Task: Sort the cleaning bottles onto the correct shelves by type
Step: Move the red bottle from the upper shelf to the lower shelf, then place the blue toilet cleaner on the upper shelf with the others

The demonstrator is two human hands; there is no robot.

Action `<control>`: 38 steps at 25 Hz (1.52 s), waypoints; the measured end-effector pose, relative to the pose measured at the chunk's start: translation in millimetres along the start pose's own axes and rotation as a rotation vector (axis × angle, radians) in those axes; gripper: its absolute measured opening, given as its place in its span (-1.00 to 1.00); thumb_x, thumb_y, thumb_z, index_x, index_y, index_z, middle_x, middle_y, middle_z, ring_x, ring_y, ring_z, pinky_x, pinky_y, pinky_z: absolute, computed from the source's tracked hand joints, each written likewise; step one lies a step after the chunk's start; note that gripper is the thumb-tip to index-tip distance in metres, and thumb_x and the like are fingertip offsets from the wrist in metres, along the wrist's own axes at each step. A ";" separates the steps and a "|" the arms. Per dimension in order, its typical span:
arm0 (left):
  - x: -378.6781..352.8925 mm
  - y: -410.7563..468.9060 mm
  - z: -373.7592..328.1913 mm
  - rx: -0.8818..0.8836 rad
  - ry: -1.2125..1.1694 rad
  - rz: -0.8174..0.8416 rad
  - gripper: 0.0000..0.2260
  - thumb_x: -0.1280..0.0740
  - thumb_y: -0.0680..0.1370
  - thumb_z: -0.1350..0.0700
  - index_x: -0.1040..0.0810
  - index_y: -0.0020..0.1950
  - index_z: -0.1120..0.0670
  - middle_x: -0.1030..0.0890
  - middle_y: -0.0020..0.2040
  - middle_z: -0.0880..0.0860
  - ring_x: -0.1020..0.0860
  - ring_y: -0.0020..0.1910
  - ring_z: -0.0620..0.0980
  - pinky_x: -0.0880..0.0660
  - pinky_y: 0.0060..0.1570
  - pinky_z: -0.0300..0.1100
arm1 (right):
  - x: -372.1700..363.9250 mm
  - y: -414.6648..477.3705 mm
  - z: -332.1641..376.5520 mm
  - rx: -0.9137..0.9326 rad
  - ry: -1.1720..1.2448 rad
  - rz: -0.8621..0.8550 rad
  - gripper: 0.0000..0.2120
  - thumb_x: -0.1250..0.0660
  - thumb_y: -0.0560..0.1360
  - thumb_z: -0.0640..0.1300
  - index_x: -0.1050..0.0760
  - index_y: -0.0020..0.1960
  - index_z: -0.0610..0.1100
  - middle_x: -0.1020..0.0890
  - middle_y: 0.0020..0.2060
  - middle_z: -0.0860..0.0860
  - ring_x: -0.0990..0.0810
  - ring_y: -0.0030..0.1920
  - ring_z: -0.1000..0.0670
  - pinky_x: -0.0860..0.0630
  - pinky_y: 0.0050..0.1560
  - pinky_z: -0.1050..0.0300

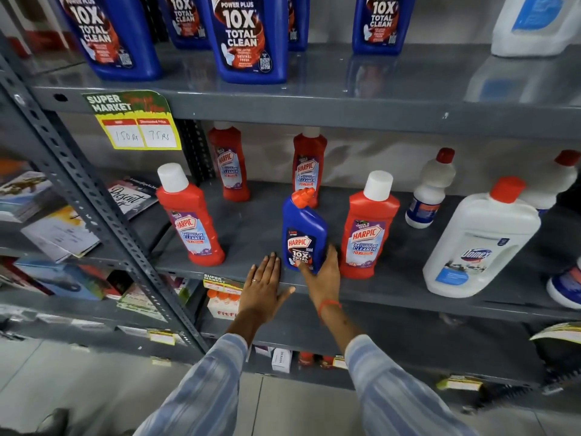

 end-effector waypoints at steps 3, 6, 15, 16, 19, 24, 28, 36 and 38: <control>8.7 2.1 3.8 -0.019 -0.019 0.113 -0.32 -0.02 0.60 -0.22 0.17 0.53 0.13 0.14 0.57 0.06 0.14 0.54 0.00 0.18 0.49 -0.07 | 1.6 17.9 -1.1 -0.065 0.090 0.040 -0.41 -0.49 0.31 -0.34 -0.33 0.27 -0.27 -0.56 0.15 -0.25 -0.56 0.16 -0.21 -0.53 0.09 0.05; 33.3 8.7 1.8 -0.020 -0.159 0.232 -0.36 -0.23 0.57 -0.08 -0.05 0.52 0.18 -0.06 0.56 0.15 -0.07 0.52 0.12 -0.05 0.47 -0.03 | 12.6 16.1 0.4 -0.032 0.072 0.066 -0.46 -0.50 0.30 -0.34 -0.35 0.21 -0.27 -0.59 0.09 -0.24 -0.58 0.10 -0.19 -0.55 0.11 -0.02; 193.7 -16.9 -40.1 -0.116 -0.029 -0.362 -0.76 -0.27 0.54 0.00 -0.53 0.06 0.15 -0.65 -0.08 0.27 -0.60 -0.11 0.30 -0.52 -0.19 0.06 | 110.2 -34.9 125.7 0.384 0.228 0.126 -0.46 -0.51 0.30 -0.34 -0.39 0.20 -0.12 -0.61 0.05 -0.04 -0.59 -0.05 0.33 -0.50 -0.06 0.46; 217.5 -24.2 -49.2 -0.178 -0.025 -0.555 -0.77 -0.27 0.54 0.03 -0.55 -0.03 0.19 -0.64 -0.18 0.27 -0.60 -0.21 0.29 -0.52 -0.27 0.04 | 125.0 -38.5 148.2 0.427 0.218 0.139 -0.46 -0.52 0.30 -0.29 -0.40 0.20 -0.15 -0.63 0.08 -0.09 -0.61 -0.01 0.26 -0.52 -0.03 0.39; 279.3 -34.4 -74.1 -0.288 -0.013 -1.097 -0.80 -0.29 0.50 0.09 -0.57 -0.09 0.23 -0.62 -0.25 0.21 -0.56 -0.25 0.21 -0.48 -0.25 -0.01 | 167.0 -45.0 213.0 0.541 0.147 0.133 -0.46 -0.54 0.29 -0.18 -0.42 0.21 -0.15 -0.63 0.12 -0.13 -0.61 0.12 -0.07 -0.55 0.12 0.06; 322.7 -7.8 -107.0 -0.230 -0.030 -1.164 -0.62 -0.19 0.56 -0.02 -0.48 0.27 0.19 -0.59 0.22 0.14 -0.52 0.22 0.12 -0.37 0.26 0.00 | 207.2 -28.2 289.1 0.629 0.123 0.085 -0.52 -0.56 0.26 -0.16 -0.43 0.10 -0.12 -0.64 0.03 -0.05 -0.63 0.04 -0.03 -0.60 0.07 0.04; 311.9 14.8 -115.2 -0.151 0.006 -0.942 -0.42 0.04 0.58 -0.18 -0.26 0.47 0.17 -0.33 0.47 0.11 -0.25 0.47 0.05 -0.03 0.48 0.02 | 215.5 9.5 317.6 0.604 0.063 -0.003 -0.47 -0.56 0.26 -0.20 -0.43 0.15 -0.20 -0.62 0.09 -0.13 -0.60 0.06 -0.08 -0.56 0.12 -0.04; 302.6 24.5 -112.2 -0.116 0.018 -0.925 -0.41 0.05 0.59 -0.21 -0.21 0.48 0.14 -0.33 0.47 0.11 -0.24 0.48 0.05 0.03 0.49 0.00 | 206.3 63.2 313.3 0.406 0.081 0.140 -0.55 -0.50 0.34 -0.25 -0.42 0.17 -0.19 -0.58 0.20 -0.19 -0.59 0.00 -0.03 -0.58 -0.13 0.12; 302.1 25.1 -111.7 -0.116 0.017 -0.925 -0.41 0.05 0.59 -0.22 -0.21 0.48 0.13 -0.34 0.47 0.10 -0.24 0.48 0.05 0.03 0.49 -0.01 | 206.0 67.0 313.7 0.375 0.086 0.175 -0.58 -0.48 0.36 -0.24 -0.41 0.16 -0.16 -0.57 0.20 -0.17 -0.58 -0.07 0.04 -0.54 -0.24 0.23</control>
Point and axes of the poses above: each hand's wrist, its own y-axis towards the middle knuckle, its own x-axis out of the back of the hand, z = x × y, the point moved 2 cm from there along y, towards the middle knuckle
